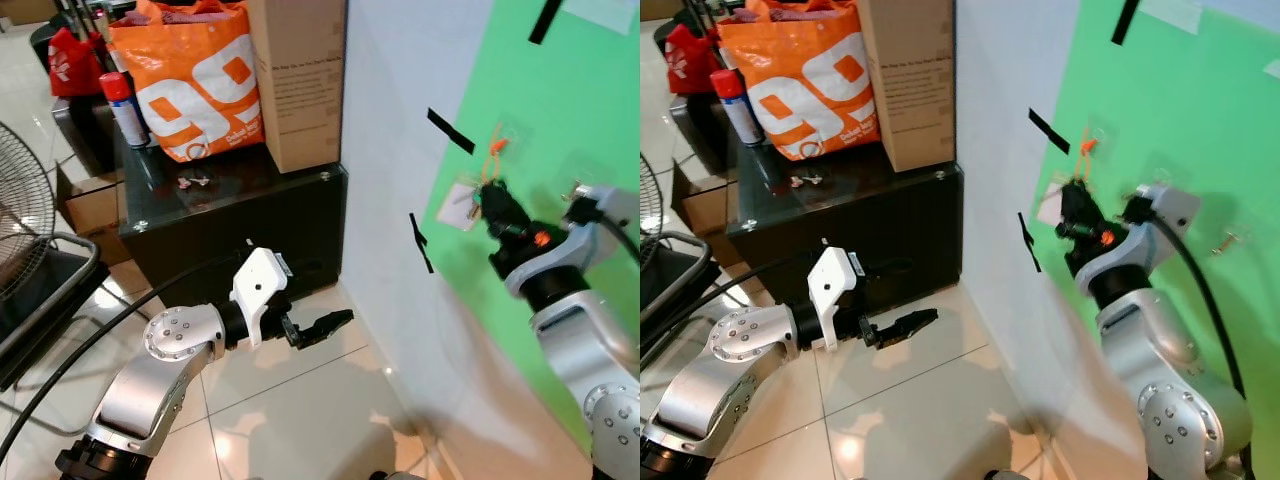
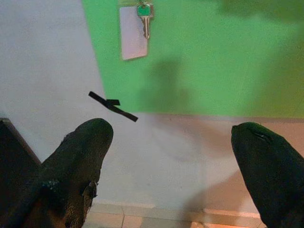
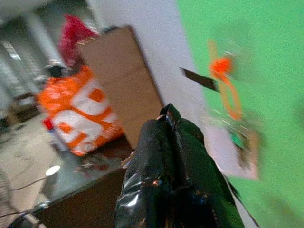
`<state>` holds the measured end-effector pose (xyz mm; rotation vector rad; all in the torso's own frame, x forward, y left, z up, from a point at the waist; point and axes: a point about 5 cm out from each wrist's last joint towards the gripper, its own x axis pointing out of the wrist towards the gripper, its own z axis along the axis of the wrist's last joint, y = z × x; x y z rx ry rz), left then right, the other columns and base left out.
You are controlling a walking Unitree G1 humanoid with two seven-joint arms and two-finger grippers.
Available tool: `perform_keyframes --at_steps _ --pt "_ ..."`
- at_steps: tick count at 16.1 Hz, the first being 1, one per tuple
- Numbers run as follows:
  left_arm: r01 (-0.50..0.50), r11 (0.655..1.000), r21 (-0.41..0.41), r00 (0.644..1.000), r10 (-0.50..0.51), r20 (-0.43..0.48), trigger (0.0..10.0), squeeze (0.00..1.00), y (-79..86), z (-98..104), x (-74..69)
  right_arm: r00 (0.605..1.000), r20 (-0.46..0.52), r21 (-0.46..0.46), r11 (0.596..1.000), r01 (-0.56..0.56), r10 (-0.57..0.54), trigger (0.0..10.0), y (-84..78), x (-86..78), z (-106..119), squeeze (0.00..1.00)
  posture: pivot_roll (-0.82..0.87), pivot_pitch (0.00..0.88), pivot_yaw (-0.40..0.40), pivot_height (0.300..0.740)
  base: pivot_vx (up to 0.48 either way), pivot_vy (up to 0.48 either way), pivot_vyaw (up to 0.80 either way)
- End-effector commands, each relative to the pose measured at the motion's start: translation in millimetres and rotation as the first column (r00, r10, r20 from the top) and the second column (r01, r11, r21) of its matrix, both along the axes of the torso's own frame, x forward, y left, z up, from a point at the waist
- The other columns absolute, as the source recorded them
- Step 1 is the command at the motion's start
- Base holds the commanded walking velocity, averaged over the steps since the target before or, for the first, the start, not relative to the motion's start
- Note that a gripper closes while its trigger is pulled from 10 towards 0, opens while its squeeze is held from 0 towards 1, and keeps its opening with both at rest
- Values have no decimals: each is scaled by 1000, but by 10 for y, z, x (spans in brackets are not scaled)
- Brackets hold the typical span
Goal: Hang keys on a hook
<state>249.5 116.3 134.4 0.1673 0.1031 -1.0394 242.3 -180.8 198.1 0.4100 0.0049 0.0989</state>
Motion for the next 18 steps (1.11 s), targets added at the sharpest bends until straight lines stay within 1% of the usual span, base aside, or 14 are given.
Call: perform_keyframes --at_steps 1,3,5,6,7,9,10,11,12,14,15,16,17,18 --pt "7 1000 11 1000 -7 11 10000 0 -5 31 23 997 -58 -9 999 48 -48 10000 -34 -12 -89 0 -69 0 33 740 0 0 0" --pt "9 1000 10 1000 -9 12 10000 0 -14 32 27 996 -51 -2 998 68 -68 10000 -10 -8 -92 0 -73 0 35 740 0 0 0" --pt "11 1000 9 1000 -11 15 10000 0 -25 32 29 993 -39 -28 993 112 -113 10000 34 15 -77 0 -71 0 33 740 0 0 0" --pt "7 1000 7 1000 -7 19 10000 0 -26 33 29 990 -36 -55 990 132 -134 10000 50 16 -91 0 -72 0 35 740 0 0 0" --pt "-2 1000 2 1000 2 23 10000 0 -26 34 31 991 -28 -87 988 125 -128 10000 70 8 -99 0 -73 0 36 740 0 0 0" --pt "-100 995 6 993 100 61 10000 0 5 20 86 996 -26 -200 976 82 -89 10000 132 -36 -174 0 -79 0 44 740 0 0 0" --pt "-189 982 8 978 187 90 10000 0 45 3 123 998 -19 -306 950 56 -65 10000 139 -76 -248 0 -82 0 49 740 0 0 0" --pt "-206 978 -4 975 206 88 10000 0 52 3 121 998 -38 -336 941 35 -51 10000 151 -84 -297 0 -84 0 50 740 0 0 0" --pt "-234 972 -35 967 236 93 10000 0 53 12 108 997 -67 -359 933 11 -38 10000 168 -107 -379 0 -79 0 46 740 0 337 -581" --pt "-294 956 -12 949 294 117 10000 0 76 6 144 996 -84 -336 942 5 -36 10000 189 -114 -433 0 -74 0 42 740 0 480 -800" --pt "-337 941 -8 927 334 173 10000 0 89 40 191 996 -83 -340 940 3 -33 10000 202 -102 -446 0 -72 0 42 740 0 0 -800" --pt "-354 935 8 915 345 207 10000 0 95 55 220 996 -78 -346 938 5 -34 10000 205 -95 -449 0 -71 0 43 740 0 -480 -800" --pt "-372 928 14 910 361 205 10000 0 104 52 245 997 -70 -354 935 9 -36 10000 206 -86 -441 0 -72 0 46 740 0 -480 -800" --pt "-389 921 8 904 380 195 10000 0 114 48 266 998 -61 -358 934 11 -35 10000 209 -66 -420 0 -74 0 49 740 0 -341 0"
